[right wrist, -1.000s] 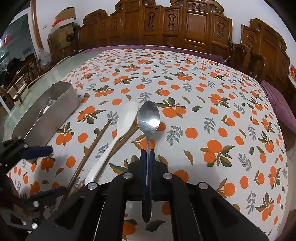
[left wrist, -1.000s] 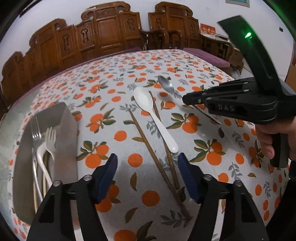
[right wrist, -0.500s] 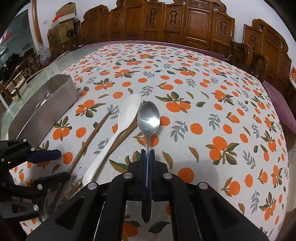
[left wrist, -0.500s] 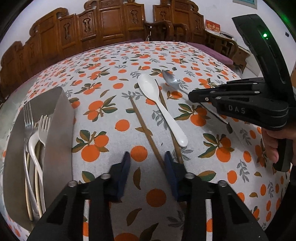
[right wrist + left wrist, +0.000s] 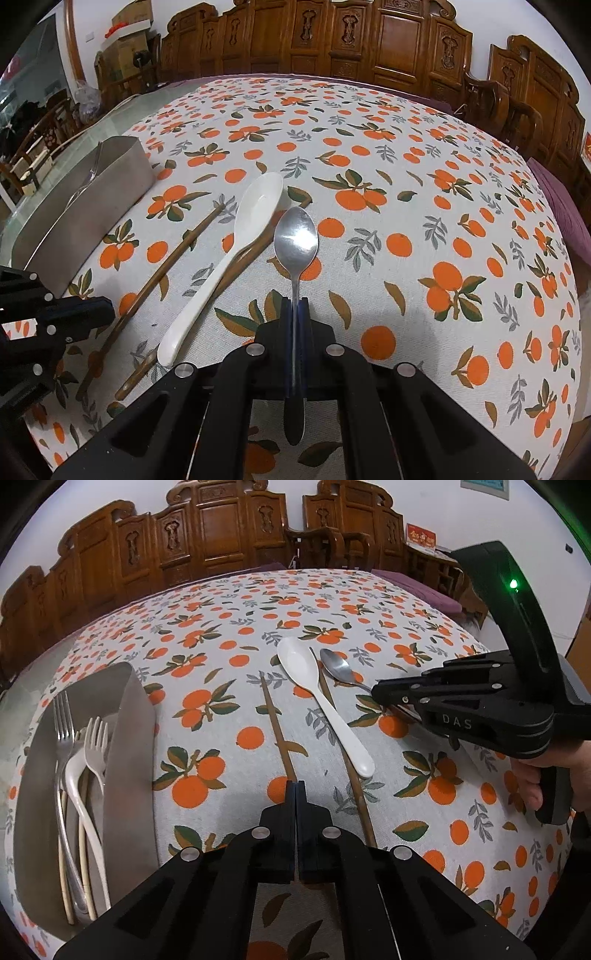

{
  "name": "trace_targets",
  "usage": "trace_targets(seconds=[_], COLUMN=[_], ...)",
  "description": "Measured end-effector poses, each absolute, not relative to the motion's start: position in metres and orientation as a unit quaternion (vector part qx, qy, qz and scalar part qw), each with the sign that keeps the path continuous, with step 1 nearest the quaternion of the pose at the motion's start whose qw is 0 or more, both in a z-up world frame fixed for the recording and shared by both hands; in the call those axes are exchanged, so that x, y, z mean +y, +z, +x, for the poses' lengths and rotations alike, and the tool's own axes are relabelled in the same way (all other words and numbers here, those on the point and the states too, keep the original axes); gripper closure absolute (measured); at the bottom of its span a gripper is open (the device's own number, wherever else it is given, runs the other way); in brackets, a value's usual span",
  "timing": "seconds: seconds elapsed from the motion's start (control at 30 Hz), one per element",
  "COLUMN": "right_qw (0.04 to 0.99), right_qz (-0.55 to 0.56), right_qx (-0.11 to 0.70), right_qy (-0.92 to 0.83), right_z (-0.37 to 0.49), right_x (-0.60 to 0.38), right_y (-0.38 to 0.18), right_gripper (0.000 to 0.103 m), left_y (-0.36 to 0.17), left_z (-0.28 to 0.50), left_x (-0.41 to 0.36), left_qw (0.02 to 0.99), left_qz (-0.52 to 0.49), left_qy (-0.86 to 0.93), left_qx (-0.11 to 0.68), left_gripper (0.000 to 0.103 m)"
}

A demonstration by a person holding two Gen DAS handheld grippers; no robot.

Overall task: Organize utensils
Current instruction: 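Grasp a wooden chopstick with the left gripper while the right holds the silver spoon, then carry the chopstick into the tray and open the left gripper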

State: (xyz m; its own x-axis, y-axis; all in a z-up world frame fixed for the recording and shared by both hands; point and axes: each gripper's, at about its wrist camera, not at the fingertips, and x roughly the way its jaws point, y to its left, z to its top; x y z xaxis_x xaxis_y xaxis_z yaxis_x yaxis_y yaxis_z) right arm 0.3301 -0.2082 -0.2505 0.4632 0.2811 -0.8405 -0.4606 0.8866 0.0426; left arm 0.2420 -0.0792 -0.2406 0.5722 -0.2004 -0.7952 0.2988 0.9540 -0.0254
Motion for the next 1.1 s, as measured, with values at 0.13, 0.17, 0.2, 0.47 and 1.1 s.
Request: trace_targets(seconds=[0.13, 0.17, 0.2, 0.47, 1.1], right_qw=[0.85, 0.85, 0.85, 0.851, 0.857], right_qz=[-0.097, -0.097, -0.096, -0.102, -0.099], right_qx=[0.47, 0.47, 0.47, 0.468, 0.458], right_qy=[0.218, 0.217, 0.217, 0.216, 0.215], right_z=[0.33, 0.33, 0.33, 0.331, 0.325], right_x=[-0.208, -0.208, -0.208, -0.205, -0.202], right_y=[-0.251, -0.25, -0.251, -0.25, -0.241], right_gripper=[0.098, 0.098, 0.098, 0.098, 0.098], left_y=[-0.236, -0.236, -0.235, -0.244, -0.224], left_z=[0.24, 0.24, 0.24, 0.251, 0.25], left_x=[-0.078, -0.079, -0.079, -0.08, -0.071], left_qw=[0.888, 0.889, 0.889, 0.879, 0.892], left_qz=[0.055, 0.055, 0.056, 0.045, 0.047], left_qy=[-0.141, -0.141, -0.141, -0.135, -0.132], left_qx=[0.434, 0.433, 0.433, 0.454, 0.429], left_gripper=[0.103, 0.103, 0.103, 0.08, 0.099])
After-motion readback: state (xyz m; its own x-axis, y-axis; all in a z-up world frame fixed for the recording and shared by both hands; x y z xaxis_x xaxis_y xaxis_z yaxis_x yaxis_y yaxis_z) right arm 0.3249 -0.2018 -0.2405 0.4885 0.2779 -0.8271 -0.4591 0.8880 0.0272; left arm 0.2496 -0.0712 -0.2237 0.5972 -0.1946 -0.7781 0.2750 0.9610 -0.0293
